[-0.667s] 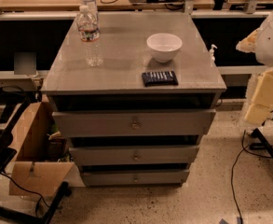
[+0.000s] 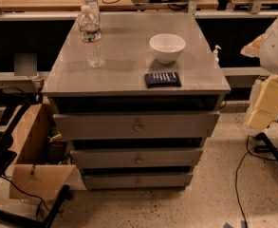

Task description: Open bottom drawer

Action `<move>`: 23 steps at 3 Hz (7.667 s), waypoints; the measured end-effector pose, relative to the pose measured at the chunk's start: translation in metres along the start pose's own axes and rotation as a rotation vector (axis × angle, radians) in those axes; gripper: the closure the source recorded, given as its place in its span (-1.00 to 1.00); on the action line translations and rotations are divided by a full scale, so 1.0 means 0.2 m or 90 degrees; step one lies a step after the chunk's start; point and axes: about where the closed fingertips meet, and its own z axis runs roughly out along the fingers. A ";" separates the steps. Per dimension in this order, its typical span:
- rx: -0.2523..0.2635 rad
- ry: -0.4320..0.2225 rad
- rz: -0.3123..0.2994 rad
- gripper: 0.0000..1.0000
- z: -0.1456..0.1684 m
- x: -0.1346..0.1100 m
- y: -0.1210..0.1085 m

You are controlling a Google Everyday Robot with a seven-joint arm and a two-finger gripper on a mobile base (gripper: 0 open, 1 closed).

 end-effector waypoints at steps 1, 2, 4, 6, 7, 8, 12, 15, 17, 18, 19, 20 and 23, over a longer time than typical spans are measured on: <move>0.023 -0.039 -0.010 -1.00 0.24 0.18 0.00; 0.047 -0.064 -0.050 -1.00 0.48 0.36 0.06; 0.124 -0.084 -0.098 -1.00 0.74 0.41 0.04; 0.117 -0.099 -0.077 -1.00 0.92 0.39 0.11; 0.093 -0.139 -0.048 -1.00 1.26 0.32 0.27; 0.084 -0.171 -0.025 -1.00 1.61 0.26 0.35; 0.072 -0.212 0.051 -1.00 2.51 0.29 0.36; -0.109 -0.240 0.078 -1.00 3.26 0.37 0.67; -0.120 -0.272 0.060 -1.00 3.75 0.36 0.51; -0.105 -0.242 0.015 -1.00 3.85 0.29 0.38; -0.106 -0.242 0.014 -1.00 3.86 0.28 0.38; -0.115 -0.226 0.001 -0.67 3.94 0.24 0.37; -0.125 -0.195 -0.011 0.88 4.01 0.19 0.39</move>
Offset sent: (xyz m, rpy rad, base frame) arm 0.0486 -0.0790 -0.1516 0.0556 -0.4164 0.1760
